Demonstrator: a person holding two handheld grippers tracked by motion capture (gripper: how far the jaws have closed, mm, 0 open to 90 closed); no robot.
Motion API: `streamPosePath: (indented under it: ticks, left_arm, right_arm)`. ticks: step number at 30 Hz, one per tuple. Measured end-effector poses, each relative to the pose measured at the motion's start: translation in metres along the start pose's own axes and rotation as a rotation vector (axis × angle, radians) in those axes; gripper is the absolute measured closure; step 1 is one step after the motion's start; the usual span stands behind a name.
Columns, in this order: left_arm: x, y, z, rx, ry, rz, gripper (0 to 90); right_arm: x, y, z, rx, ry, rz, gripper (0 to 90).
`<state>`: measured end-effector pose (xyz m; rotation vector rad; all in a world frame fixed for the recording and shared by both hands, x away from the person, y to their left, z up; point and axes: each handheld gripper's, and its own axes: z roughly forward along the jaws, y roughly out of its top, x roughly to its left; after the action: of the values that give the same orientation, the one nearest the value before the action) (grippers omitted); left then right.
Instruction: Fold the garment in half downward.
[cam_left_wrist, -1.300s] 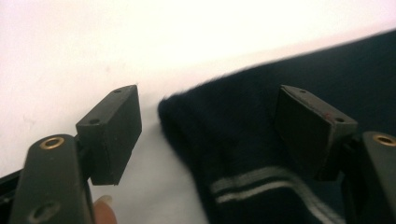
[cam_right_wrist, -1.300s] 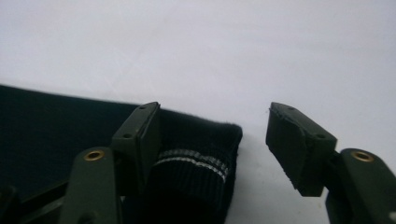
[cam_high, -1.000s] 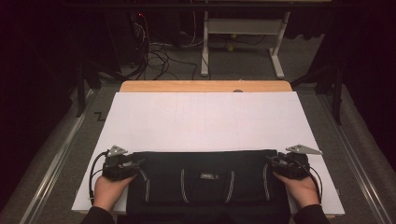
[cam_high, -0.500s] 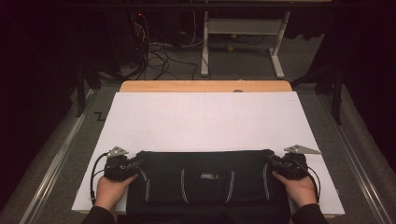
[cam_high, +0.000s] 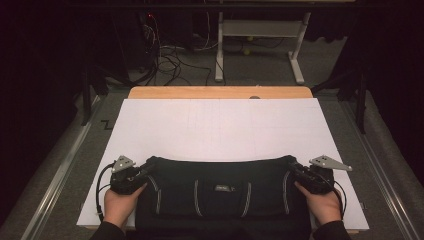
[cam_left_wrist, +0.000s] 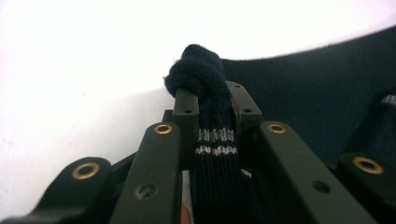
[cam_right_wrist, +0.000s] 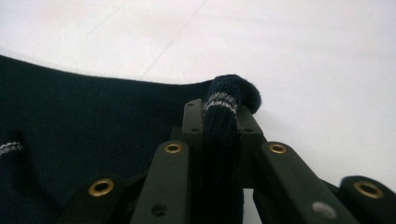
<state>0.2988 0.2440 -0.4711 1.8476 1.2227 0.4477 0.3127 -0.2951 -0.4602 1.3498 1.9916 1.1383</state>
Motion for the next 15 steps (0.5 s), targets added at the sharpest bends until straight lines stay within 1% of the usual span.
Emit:
streamPosePath:
  ticks: [1, 2, 3, 4, 5, 6, 9, 10, 15]
  left_arm:
    - [-0.001, 0.003, -0.002, -0.014, 0.002, 0.007, 73.7]
    - [-0.002, 0.005, -0.005, -0.032, 0.005, 0.015, 73.7]
    - [-0.003, 0.008, -0.007, -0.048, 0.004, 0.019, 73.9]
    - [-0.004, 0.010, -0.009, -0.061, 0.006, 0.026, 73.9]
    - [-0.004, 0.013, -0.010, -0.070, 0.009, 0.031, 74.0]
    - [-0.004, 0.016, -0.011, -0.075, 0.011, 0.033, 74.0]
    - [-0.003, 0.024, -0.010, -0.090, 0.014, 0.036, 74.0]
    - [-0.002, 0.026, -0.009, -0.093, 0.015, 0.034, 74.0]
    - [0.002, 0.038, -0.004, -0.100, 0.030, 0.043, 74.1]
  right_arm:
    - [0.005, 0.005, -0.006, -0.038, -0.010, -0.018, 80.9]
    - [0.005, 0.005, -0.006, -0.038, -0.010, -0.018, 80.9]
    - [0.009, 0.012, -0.011, -0.077, -0.026, -0.050, 81.0]
    - [0.009, 0.012, -0.011, -0.077, -0.026, -0.050, 81.0]
    - [0.012, 0.016, -0.014, -0.109, -0.035, -0.058, 81.0]
    - [0.012, 0.016, -0.014, -0.109, -0.035, -0.058, 81.0]
    - [0.012, 0.024, -0.014, -0.141, -0.046, -0.071, 81.0]
    - [0.012, 0.024, -0.014, -0.141, -0.046, -0.071, 81.0]
    - [0.004, 0.034, -0.010, -0.157, -0.052, -0.067, 80.9]
